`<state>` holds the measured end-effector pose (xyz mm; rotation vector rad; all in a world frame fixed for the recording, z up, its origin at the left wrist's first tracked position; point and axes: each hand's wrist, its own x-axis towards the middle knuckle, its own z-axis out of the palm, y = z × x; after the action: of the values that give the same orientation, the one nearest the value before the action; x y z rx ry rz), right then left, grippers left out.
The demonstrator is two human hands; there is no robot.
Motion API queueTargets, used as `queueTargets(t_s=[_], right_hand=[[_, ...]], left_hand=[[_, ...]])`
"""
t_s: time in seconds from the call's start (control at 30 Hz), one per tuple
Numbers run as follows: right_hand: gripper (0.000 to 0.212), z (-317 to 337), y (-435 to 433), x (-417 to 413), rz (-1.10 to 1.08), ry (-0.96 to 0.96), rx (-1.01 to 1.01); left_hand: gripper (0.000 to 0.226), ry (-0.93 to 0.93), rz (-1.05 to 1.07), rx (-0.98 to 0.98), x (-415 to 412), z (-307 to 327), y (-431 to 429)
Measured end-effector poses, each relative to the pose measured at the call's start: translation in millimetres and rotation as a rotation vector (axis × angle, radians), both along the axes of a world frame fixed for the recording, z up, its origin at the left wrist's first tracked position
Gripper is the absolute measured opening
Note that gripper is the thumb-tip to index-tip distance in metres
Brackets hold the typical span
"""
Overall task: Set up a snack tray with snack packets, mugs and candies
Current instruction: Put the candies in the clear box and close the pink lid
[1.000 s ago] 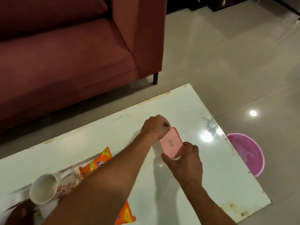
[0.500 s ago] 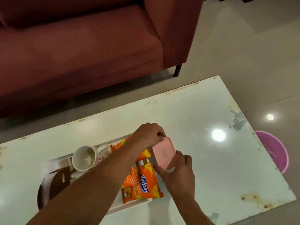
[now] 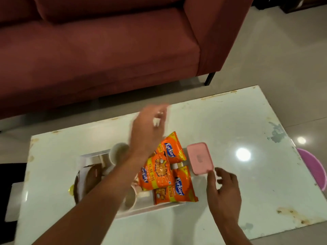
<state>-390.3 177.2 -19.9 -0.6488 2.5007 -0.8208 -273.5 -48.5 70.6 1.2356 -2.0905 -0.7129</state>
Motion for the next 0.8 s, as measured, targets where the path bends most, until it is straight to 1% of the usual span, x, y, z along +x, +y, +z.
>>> queueTargets(t_s=[0.03,0.07,0.1,0.17,0.2,0.23,0.27,0.33,0.43,0.5,0.53,0.57,0.6,0.67,0.7,0.8], right_hand=[[0.032,-0.9,5.7,6.2,-0.014,-0.036,0.001],[0.027,-3.2,9.9,13.1,-0.03,-0.1,0.033],[0.027,-5.0,12.3,20.2,-0.055,-0.182,0.067],[0.033,-3.8,10.1,32.0,-0.121,-0.387,0.087],[0.037,-2.6,7.2,38.6,-0.147,-0.488,0.082],[0.038,-2.9,3.7,45.3,-0.164,-0.561,0.073],[0.038,-3.7,0.3,51.4,-0.176,-0.606,0.055],[0.038,-3.9,-9.1,57.6,-0.204,-0.649,0.005],[0.044,-2.6,-25.0,65.8,-0.238,-0.676,-0.044],[0.059,2.9,-30.3,70.8,-0.257,-0.703,-0.061],[0.071,5.9,-31.5,74.6,-0.252,-0.709,-0.065],[0.078,7.4,-32.8,78.4,-0.25,-0.707,-0.067],[0.075,11.2,-33.9,82.2,-0.254,-0.709,-0.085],[0.05,16.3,-36.8,88.1,-0.281,-0.716,-0.132],[0.046,16.1,-37.5,90.1,-0.305,-0.704,-0.139],[0.057,16.5,-36.6,94.9,-0.354,-0.689,-0.148]], left_hand=[[0.025,0.072,0.129,-0.009,36.0,10.4,-8.5],[0.024,0.116,0.278,0.013,77.4,16.7,-16.6],[0.024,0.143,0.439,0.072,122.8,17.6,-23.7],[0.027,0.166,0.754,0.28,214.7,3.7,-26.2],[0.028,0.143,0.86,0.399,258.3,-9.7,-18.5],[0.027,0.098,0.908,0.515,296.6,-23.7,-5.5],[0.027,0.046,0.918,0.624,328.1,-39.6,9.7],[0.026,-0.011,0.916,0.807,366.1,-68.3,37.6],[0.019,0.086,0.832,1.03,374.1,-81.9,63.0],[0.017,0.148,0.775,1.113,366.1,-86.9,67.8],[0.017,0.183,0.763,1.128,363.3,-89.7,69.0],[0.018,0.218,0.756,1.133,360.8,-92.4,69.6],[0.018,0.249,0.751,1.121,359.7,-95.3,70.0],[0.019,0.288,0.746,1.078,358.8,-100.5,70.5],[0.019,0.305,0.74,1.061,359.1,-103.4,70.8],[0.018,0.337,0.708,1.038,358.5,-113.7,74.5]])
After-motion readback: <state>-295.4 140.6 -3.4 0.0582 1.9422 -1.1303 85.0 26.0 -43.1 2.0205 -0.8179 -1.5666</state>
